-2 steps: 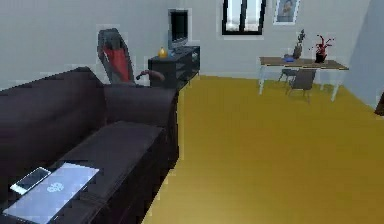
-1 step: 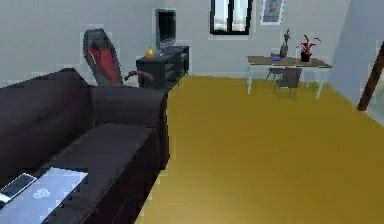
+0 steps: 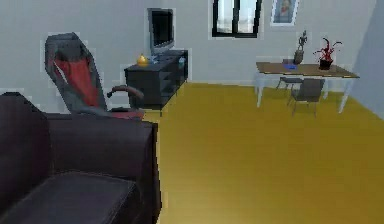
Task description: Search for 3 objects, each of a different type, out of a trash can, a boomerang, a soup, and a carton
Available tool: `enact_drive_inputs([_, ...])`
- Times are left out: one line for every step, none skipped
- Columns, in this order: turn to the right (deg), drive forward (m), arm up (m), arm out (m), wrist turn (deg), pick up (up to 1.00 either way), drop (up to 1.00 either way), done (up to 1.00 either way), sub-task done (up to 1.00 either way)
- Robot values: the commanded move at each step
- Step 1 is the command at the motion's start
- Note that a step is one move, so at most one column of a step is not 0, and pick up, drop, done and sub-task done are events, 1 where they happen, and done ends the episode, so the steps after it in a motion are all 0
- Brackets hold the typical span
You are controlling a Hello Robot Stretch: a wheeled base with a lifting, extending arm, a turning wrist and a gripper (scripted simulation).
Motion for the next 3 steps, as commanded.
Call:
enact_drive_inputs([15.0, 0.0, 0.0, 0.0, 0.0, 0.0, 0.0, 0.0, 0.0])
enact_drive_inputs([0.0, 0.45, 0.0, 0.0, 0.0, 0.0, 0.0, 0.0, 0.0])
enact_drive_inputs([42.0, 0.0, 0.0, 0.0, 0.0, 0.0, 0.0, 0.0, 0.0])
